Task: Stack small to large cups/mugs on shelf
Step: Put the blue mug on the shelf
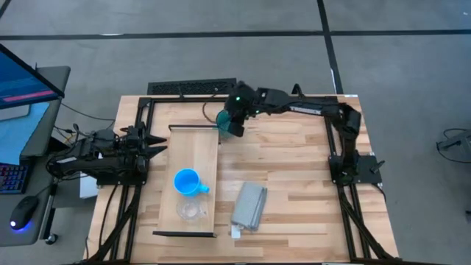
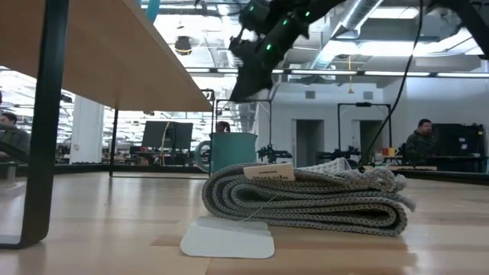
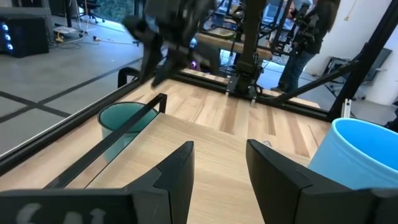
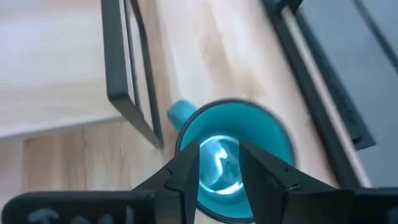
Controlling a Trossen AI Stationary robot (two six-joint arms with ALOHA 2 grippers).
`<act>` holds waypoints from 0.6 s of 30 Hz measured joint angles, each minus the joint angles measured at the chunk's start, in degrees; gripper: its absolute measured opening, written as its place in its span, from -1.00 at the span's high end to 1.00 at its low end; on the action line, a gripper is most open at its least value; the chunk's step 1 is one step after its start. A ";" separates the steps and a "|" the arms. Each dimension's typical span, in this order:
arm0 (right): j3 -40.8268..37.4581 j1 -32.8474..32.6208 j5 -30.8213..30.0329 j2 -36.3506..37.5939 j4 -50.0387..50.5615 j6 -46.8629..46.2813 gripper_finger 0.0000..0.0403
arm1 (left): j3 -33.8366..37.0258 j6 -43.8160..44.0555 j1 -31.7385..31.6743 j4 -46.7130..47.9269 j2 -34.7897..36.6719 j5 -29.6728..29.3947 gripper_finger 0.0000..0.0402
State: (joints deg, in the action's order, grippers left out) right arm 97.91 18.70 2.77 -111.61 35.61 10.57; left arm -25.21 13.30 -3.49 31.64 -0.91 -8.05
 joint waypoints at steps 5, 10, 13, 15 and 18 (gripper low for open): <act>0.00 0.72 0.01 5.52 2.48 0.18 0.34 | 0.00 0.00 0.00 -0.02 0.00 -0.04 0.31; -0.02 0.68 0.17 11.05 3.96 1.03 0.33 | 0.00 0.02 0.01 -0.01 0.00 -0.17 0.31; -0.01 0.68 0.18 13.78 3.98 1.01 0.32 | 0.00 0.22 0.00 -0.02 0.02 -0.73 0.31; -0.03 0.68 0.17 15.39 5.28 -0.75 0.32 | 0.00 0.48 0.00 -0.02 0.02 -1.59 0.31; -0.04 0.70 0.17 17.97 7.01 -3.24 0.33 | 0.00 0.48 0.00 -0.02 0.00 -1.84 0.31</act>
State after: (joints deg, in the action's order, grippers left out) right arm 97.86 19.40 2.94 -93.64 42.62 7.33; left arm -25.21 13.78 -3.49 31.62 -0.91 -9.89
